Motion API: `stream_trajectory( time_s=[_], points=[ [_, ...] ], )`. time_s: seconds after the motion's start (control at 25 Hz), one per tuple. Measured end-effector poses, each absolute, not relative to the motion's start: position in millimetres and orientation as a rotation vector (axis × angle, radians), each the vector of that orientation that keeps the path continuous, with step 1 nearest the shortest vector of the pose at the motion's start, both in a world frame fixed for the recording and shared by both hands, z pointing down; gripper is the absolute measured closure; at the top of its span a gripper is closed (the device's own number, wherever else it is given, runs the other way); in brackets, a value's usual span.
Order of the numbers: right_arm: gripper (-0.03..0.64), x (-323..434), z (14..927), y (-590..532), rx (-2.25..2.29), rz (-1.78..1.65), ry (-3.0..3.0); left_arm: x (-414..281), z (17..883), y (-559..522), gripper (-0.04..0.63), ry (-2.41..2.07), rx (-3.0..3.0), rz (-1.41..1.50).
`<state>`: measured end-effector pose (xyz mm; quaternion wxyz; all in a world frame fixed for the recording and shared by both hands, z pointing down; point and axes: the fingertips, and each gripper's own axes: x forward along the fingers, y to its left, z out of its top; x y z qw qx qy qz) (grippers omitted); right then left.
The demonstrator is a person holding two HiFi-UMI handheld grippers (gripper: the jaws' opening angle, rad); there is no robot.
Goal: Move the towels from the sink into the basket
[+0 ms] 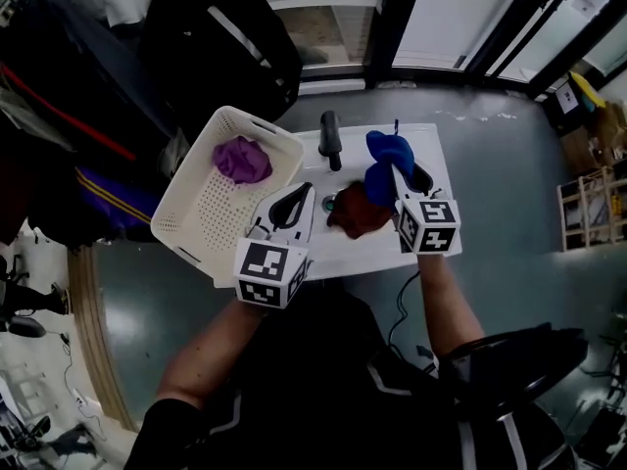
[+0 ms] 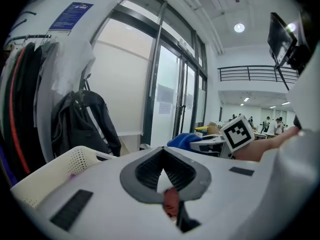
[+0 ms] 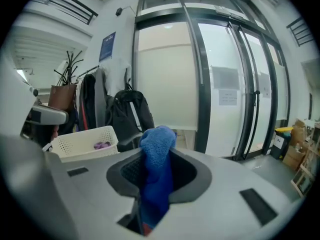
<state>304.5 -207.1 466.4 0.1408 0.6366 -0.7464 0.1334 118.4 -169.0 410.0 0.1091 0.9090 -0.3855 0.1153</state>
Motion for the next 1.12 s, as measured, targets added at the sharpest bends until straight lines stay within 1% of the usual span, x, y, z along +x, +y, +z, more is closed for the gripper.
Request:
stream_trajectory(
  time_s=[0.32,0.68,0.84,1.12],
  points=[
    [0.515,233.9,423.6,-189.8,1.740,0.268,-2.261,58.6,394.4,-157.0,0.592,-1.230,2.646,0.255],
    [0.515,126.2,391.5,-188.6,1.535,0.180,-2.428,-39.8,384.7,-160.2,0.592,-1.425,2.520,0.160],
    [0.515,73.9,384.4,-189.2,1.416,0.160,-2.496,-81.6,387.2,-158.1,0.592,-1.495,2.458,0.133],
    [0.515,1.3,382.4,-194.4,1.284,0.157,-2.548,-134.4,385.1,-151.2,0.592,-1.538,2.429,0.106]
  ],
)
